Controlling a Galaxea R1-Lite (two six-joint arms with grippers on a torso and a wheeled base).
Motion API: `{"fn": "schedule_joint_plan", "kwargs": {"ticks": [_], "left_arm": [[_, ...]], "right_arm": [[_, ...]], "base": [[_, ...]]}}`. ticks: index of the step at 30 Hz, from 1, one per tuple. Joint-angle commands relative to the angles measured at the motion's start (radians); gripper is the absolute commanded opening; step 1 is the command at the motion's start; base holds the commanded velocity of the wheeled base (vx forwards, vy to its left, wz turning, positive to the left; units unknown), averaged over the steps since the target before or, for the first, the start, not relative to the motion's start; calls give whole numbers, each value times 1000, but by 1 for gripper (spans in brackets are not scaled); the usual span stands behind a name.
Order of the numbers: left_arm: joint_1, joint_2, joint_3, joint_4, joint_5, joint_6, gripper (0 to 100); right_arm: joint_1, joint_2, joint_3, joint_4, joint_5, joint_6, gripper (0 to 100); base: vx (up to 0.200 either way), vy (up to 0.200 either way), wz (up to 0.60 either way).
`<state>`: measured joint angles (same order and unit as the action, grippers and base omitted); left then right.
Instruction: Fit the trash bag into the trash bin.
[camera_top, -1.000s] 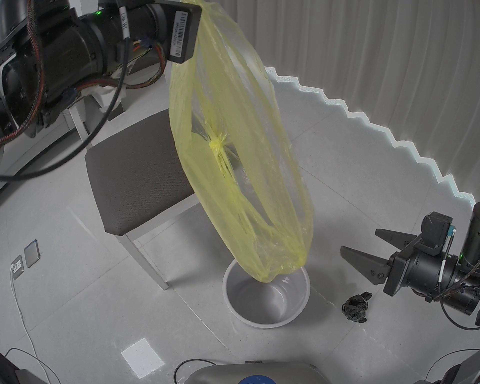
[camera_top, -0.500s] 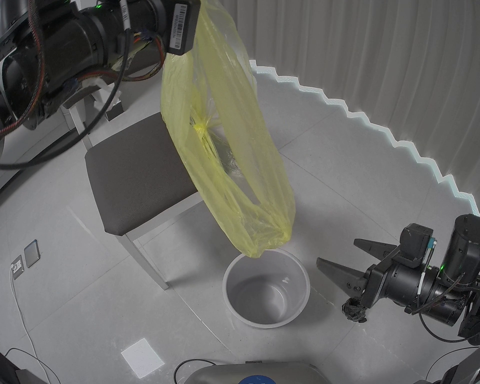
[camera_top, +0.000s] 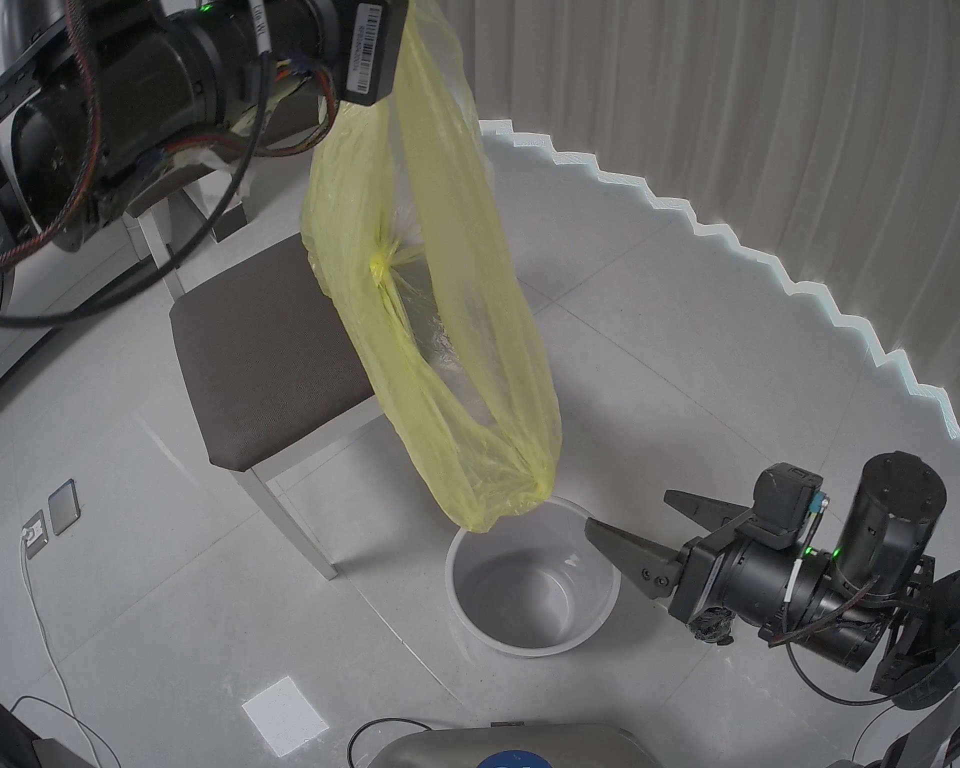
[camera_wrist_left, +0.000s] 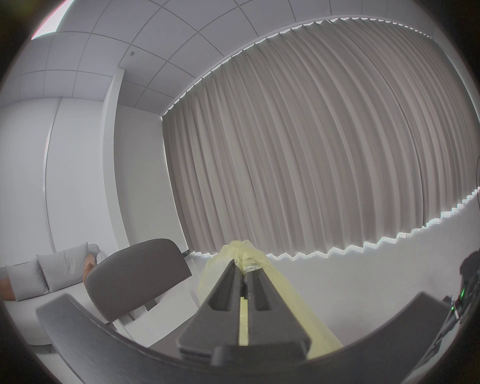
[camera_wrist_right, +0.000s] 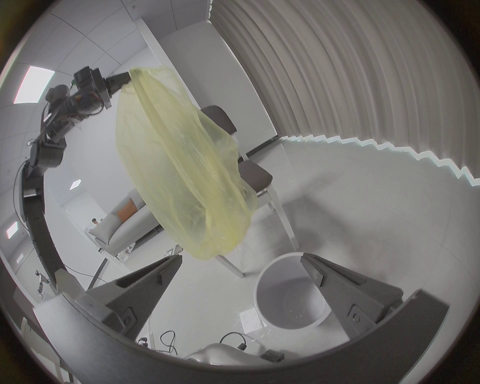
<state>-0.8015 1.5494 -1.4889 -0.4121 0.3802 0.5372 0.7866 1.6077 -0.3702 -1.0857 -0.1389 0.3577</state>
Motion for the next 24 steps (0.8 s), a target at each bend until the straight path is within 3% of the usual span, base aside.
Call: {"fn": "schedule_joint_plan", "kwargs": {"ticks": [1, 11, 24], "left_arm": [[-1, 5, -21, -1, 0, 0, 0], [-12, 11, -30, -1, 0, 0, 0], [-12, 11, -59, -1, 0, 0, 0]], "right_arm": [[6, 60, 10, -13, -4, 4, 100], [13, 77, -9, -28, -2, 90, 100], [71, 130, -92, -29, -8, 90, 100]], "base": [[0, 0, 0], [0, 0, 0], [0, 0, 0]]}}
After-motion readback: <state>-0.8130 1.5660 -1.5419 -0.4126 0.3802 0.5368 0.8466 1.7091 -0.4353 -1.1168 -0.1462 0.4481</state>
